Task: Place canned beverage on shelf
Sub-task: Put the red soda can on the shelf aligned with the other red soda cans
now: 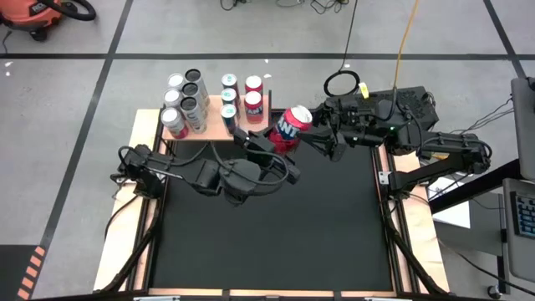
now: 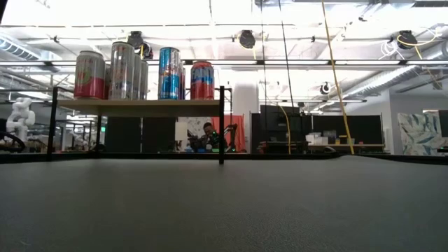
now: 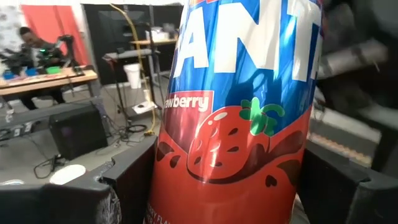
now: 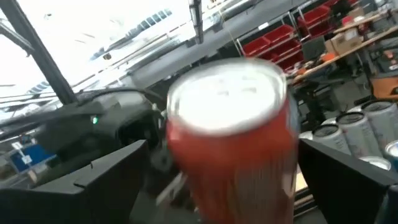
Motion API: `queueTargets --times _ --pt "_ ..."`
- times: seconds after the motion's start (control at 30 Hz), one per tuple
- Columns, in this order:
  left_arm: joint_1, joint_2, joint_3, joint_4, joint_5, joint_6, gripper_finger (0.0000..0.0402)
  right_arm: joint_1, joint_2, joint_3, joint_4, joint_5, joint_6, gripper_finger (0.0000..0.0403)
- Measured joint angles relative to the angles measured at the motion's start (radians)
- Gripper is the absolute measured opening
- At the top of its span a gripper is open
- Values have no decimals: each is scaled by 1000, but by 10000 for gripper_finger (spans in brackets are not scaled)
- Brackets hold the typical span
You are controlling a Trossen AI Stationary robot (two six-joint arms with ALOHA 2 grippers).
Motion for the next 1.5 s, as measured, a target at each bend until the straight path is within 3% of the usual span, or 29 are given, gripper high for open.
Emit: queueTargets --times 0.5,1.0,1.5 --pt "20 33 0 -45 39 0 310 -15 37 0 10 -26 -14 385" --pt "19 35 0 -46 35 7 310 -16 47 0 45 -24 -45 294" --pt "19 35 0 -47 36 0 319 -16 47 0 45 -23 -45 292"
